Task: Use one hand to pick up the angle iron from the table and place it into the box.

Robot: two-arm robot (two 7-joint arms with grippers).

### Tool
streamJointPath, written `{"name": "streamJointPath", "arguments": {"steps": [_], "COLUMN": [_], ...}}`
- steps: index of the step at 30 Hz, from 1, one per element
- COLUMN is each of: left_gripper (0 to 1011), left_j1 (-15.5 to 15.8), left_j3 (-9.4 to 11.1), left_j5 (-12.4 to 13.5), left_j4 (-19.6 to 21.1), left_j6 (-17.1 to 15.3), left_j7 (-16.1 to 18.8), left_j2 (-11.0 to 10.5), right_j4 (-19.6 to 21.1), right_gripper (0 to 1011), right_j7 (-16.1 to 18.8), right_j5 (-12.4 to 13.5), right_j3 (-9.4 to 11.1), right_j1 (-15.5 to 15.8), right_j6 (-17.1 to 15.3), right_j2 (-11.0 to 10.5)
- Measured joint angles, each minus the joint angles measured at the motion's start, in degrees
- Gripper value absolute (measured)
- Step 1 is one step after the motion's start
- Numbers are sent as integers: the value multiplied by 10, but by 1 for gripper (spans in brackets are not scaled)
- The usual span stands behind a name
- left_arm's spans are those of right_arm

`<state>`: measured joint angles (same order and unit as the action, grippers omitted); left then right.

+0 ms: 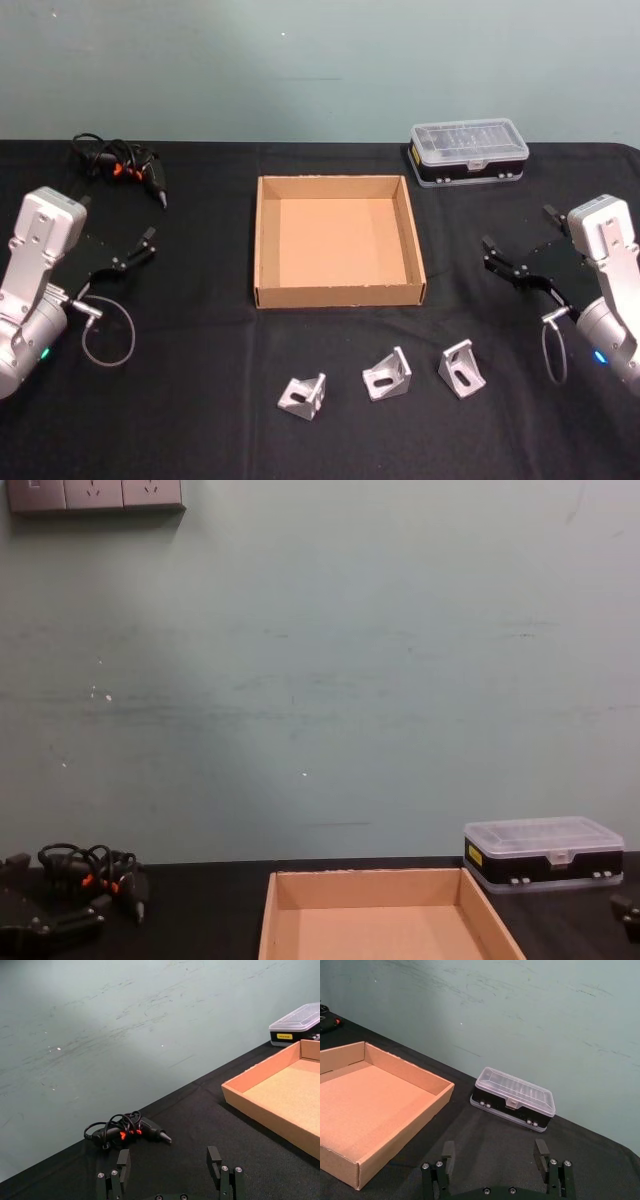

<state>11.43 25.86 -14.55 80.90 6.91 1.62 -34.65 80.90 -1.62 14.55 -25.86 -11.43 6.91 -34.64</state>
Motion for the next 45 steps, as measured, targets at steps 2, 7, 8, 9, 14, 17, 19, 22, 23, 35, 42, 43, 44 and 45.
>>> {"name": "streamJointPath", "arguments": {"steps": [2,7,8,9,14,17,19,22,23,35,42,43,44,45], "left_gripper": [1000,1000,1000,1000,1000,1000,1000,1000,1000,1000,1000,1000,1000,1000], "left_j1": [0,0,0,0,0,0,0,0,0,0,0,0,0,0], "left_j3": [0,0,0,0,0,0,0,0,0,0,0,0,0,0], "left_j5": [0,0,0,0,0,0,0,0,0,0,0,0,0,0], "left_j4": [0,0,0,0,0,0,0,0,0,0,0,0,0,0], "left_j6": [0,0,0,0,0,0,0,0,0,0,0,0,0,0], "left_j7": [0,0,0,0,0,0,0,0,0,0,0,0,0,0], "left_j2": [0,0,0,0,0,0,0,0,0,0,0,0,0,0], "right_j4": [0,0,0,0,0,0,0,0,0,0,0,0,0,0], "right_gripper": [1000,1000,1000,1000,1000,1000,1000,1000,1000,1000,1000,1000,1000,1000], "right_j7": [0,0,0,0,0,0,0,0,0,0,0,0,0,0], "right_j5": [0,0,0,0,0,0,0,0,0,0,0,0,0,0], "right_j3": [0,0,0,0,0,0,0,0,0,0,0,0,0,0], "right_j1": [0,0,0,0,0,0,0,0,0,0,0,0,0,0], "right_j6": [0,0,0,0,0,0,0,0,0,0,0,0,0,0], "right_j2": [0,0,0,0,0,0,0,0,0,0,0,0,0,0]}}
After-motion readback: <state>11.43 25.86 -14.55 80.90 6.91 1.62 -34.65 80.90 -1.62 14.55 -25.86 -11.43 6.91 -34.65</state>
